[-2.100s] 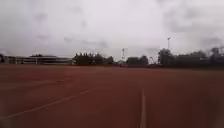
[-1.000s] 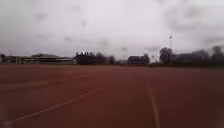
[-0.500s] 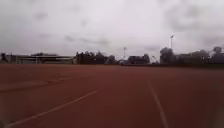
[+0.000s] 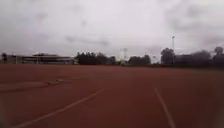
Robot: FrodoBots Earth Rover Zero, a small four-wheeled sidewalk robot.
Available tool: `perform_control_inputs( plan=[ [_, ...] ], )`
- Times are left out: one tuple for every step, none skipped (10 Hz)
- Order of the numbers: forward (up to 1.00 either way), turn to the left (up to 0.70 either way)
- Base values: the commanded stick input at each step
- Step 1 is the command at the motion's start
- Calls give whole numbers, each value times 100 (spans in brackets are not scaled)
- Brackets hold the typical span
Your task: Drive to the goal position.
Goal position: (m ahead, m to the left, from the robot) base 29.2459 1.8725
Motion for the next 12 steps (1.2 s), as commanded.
perform_control_inputs(
  plan=[
    [50,0],
    [50,0],
    [50,0],
    [50,0],
    [50,0],
    [50,0],
    [50,0],
    [50,0],
    [50,-34],
    [50,-44],
    [50,-37],
    [50,-12]
  ],
)
